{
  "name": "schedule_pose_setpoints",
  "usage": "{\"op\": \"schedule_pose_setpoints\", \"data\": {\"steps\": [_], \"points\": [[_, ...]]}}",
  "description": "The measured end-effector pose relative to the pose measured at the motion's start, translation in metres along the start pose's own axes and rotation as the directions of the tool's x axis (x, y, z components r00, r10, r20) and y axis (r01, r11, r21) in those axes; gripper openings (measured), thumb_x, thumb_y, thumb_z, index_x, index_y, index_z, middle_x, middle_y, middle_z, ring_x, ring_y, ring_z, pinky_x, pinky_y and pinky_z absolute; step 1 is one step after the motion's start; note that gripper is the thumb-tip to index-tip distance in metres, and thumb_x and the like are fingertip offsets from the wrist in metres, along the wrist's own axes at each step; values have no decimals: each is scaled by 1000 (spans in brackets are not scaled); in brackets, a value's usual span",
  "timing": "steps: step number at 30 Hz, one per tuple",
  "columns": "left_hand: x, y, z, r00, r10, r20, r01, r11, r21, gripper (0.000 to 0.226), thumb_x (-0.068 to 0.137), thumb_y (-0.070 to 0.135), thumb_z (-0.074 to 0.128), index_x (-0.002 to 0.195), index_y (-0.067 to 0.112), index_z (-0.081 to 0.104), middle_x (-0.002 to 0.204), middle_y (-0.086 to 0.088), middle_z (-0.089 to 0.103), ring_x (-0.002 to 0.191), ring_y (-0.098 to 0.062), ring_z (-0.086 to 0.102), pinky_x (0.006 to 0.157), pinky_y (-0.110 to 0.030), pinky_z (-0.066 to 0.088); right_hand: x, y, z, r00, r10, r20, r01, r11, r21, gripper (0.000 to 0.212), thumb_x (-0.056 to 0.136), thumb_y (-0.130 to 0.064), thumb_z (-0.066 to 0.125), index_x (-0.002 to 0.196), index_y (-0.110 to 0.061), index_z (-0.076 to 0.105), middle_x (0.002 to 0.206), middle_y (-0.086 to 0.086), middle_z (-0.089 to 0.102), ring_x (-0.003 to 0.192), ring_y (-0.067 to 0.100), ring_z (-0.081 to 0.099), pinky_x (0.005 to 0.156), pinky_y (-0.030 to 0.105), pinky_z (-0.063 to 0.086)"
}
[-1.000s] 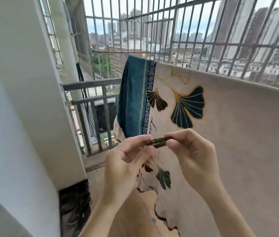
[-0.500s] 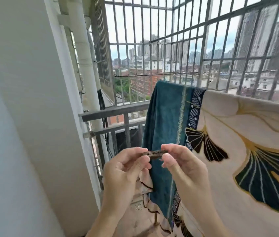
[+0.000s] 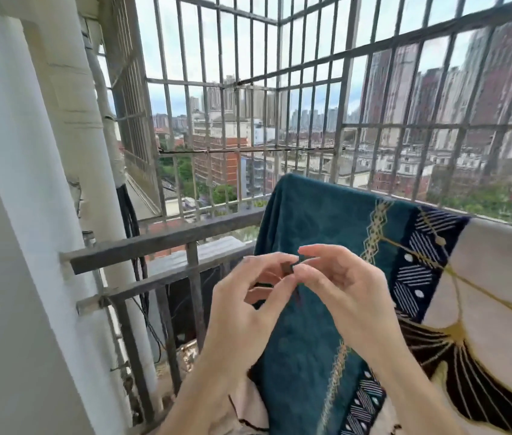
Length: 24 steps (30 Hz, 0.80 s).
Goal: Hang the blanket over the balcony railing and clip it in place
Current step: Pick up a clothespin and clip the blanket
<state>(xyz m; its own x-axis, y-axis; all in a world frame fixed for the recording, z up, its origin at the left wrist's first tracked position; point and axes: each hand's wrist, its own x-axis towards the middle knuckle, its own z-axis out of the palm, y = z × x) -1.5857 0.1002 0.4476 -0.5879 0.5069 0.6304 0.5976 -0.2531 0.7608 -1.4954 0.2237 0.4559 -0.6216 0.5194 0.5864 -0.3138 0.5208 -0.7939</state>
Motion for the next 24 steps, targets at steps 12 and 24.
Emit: {"op": "schedule_pose_setpoints", "data": {"steps": [12,24], "points": [[198,-136,-51,993,-11,116,36,976,-214,12,85,15,72,91,24,74,87,11,75,84,-10,72,79,-26,56,149,76,88,986,-4,-165,-61,921,-384,16,83,-28,74,98,-29,74,90,-18,71,84,4,66,77,20,52],[280,-212,-2,973,-221,71,226,836,-500,18,83,14,73,100,11,77,91,-1,77,91,-23,73,88,-39,58,233,80,61,976,-69,-205,-209,-57,-976,46,100,-45,29,98,-15,63,83,-1,65,75,24,61,64,33,38]]}}
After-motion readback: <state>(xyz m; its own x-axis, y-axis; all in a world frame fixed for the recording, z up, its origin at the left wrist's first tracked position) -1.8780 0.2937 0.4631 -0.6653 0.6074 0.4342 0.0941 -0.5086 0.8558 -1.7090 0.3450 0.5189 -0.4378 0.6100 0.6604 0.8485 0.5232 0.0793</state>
